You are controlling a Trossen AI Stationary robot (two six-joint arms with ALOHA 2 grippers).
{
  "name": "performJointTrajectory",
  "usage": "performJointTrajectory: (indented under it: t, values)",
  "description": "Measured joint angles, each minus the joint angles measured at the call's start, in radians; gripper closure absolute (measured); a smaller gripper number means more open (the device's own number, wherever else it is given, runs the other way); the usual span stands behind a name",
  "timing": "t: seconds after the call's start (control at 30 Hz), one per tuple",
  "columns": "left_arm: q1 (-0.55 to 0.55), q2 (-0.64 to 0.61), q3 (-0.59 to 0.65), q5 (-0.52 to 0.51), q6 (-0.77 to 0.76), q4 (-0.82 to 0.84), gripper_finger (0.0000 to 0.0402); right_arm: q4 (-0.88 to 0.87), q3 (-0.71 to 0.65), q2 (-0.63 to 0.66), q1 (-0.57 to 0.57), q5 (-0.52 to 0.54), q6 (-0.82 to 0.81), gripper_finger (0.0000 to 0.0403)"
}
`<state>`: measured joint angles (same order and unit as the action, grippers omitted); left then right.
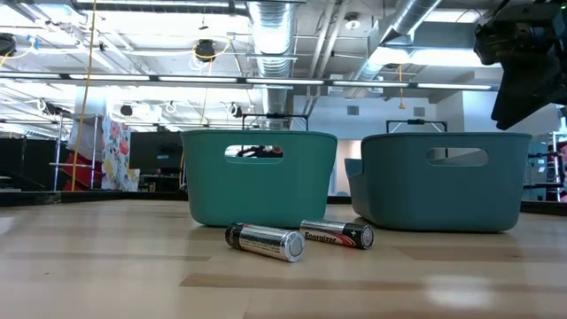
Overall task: Sort batteries
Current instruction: Put the black battery into the blue bin
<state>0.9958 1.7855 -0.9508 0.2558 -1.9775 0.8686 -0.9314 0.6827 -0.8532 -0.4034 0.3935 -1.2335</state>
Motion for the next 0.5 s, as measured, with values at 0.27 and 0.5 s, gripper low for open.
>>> performJointTrajectory:
  t: [0.27,0.5]
  values:
    - [0.002,-0.053,0.004,-0.011,-0.007,0.056,0.0366,0.000,0.000,0.000,0.000,0.000,0.000,0.0280]
    - [0.004,-0.223,0.005,-0.090,-0.081,0.201,0.0367,0.001,0.000,0.000,0.000,0.000,0.001,0.0280]
